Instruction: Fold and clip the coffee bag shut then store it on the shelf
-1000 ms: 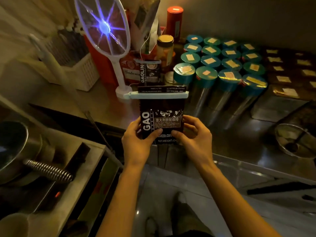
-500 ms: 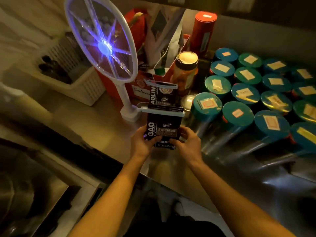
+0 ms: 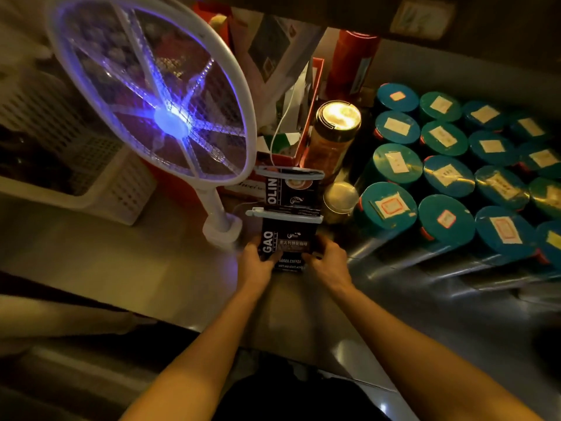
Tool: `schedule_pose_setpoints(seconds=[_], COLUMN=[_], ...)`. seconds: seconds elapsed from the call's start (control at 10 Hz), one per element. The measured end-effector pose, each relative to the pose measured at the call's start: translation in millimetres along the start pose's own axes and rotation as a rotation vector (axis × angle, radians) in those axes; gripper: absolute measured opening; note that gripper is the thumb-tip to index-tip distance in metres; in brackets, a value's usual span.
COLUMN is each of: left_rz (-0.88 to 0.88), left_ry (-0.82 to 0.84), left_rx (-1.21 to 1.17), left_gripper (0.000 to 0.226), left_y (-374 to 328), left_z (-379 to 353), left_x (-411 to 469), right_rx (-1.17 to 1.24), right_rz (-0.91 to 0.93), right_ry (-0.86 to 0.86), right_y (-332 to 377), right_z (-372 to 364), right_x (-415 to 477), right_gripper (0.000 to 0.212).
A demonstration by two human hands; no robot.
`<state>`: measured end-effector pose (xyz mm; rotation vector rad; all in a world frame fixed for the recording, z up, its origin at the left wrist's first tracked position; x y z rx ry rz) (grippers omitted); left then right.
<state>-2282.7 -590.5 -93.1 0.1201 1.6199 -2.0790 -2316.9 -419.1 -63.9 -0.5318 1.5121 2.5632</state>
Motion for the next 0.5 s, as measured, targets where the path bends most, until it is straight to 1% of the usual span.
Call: schedule_pose_setpoints(seconds=[0.1,0.3,0.4,0.5], left_rz=[-0.008,-0.109,-0.166,-0.213], left_ry=[0.066,0.079,0.056,0.006], left_rx=[0.026,0.038,0.034,0.026], left_gripper=[0.039,0.043,0.051,0.071], left_y=[7,-1,-4,-5], left_z=[5,4,6,5], left_x=[17,27,26,11], right_rx=[0.002,0.048,0.037,0.016], right_rz=[-0.034,-0.027,-0.006,0.035], right_ry=[-0.031,-0.043,-0.039,-0.138], right_y=[1,7,12,17], right_z=[-16,-18,-20,-10], right_x=[9,14,14,1], right_gripper=[0.042,0.038,0.039,0.041])
Point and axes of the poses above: each hand's wrist, its own x-axis towards the middle knuckle, its own z-axis out of the back of the hand, y = z × x, the point moved 4 cm from there along x, towards the middle knuckle, and after that the axes turned 2 degrees about -z, right-handed, at the moved point
